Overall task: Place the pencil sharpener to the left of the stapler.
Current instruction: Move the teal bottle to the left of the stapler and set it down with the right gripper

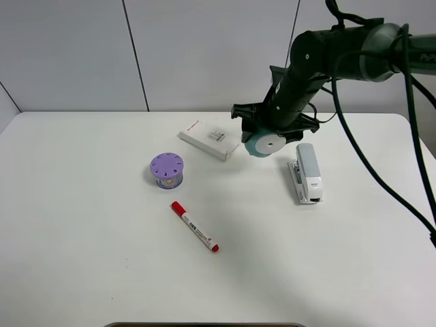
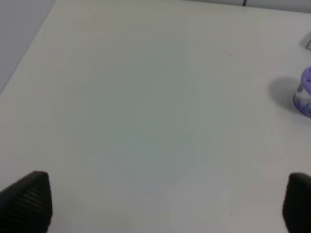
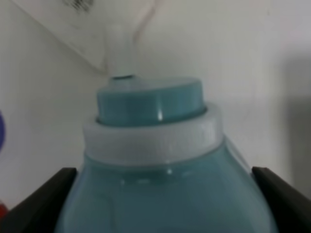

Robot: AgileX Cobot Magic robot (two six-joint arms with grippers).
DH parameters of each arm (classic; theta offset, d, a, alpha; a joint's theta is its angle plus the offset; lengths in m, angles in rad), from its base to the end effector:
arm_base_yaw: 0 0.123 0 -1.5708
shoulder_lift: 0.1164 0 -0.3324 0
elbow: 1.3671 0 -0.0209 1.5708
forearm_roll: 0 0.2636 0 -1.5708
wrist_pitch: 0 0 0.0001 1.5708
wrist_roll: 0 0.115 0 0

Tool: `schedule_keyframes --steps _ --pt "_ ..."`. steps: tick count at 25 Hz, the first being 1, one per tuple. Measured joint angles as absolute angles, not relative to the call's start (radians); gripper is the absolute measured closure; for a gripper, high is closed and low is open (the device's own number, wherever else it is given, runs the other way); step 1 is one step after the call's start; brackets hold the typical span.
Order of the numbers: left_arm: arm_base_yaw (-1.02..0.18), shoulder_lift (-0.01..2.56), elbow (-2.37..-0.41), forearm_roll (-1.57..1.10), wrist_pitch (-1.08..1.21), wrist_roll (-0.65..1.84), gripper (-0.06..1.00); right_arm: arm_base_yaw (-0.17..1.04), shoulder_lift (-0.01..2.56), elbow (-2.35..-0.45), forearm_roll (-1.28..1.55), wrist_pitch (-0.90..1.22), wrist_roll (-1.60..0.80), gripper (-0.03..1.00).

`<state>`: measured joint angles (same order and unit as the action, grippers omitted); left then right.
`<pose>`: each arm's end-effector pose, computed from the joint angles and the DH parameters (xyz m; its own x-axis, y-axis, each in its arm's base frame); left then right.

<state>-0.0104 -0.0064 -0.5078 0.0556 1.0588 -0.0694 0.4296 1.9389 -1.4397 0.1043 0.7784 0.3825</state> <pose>-0.0218 0.0058 0.2751 -0.4391 -0.0375 -0.8976 -0.0516 0.9985 -0.0165 0.4034 0.1940 0.2244 -0.9509 0.0483 -0.3056 -0.0231 0.9739 0.2258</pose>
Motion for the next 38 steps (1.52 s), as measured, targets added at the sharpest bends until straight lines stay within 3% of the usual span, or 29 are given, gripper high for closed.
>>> schedule_keyframes --steps 38 --pt "-0.01 -0.006 -0.508 0.056 1.059 -0.069 -0.01 0.453 2.168 -1.442 0.115 0.714 0.379 0.29"
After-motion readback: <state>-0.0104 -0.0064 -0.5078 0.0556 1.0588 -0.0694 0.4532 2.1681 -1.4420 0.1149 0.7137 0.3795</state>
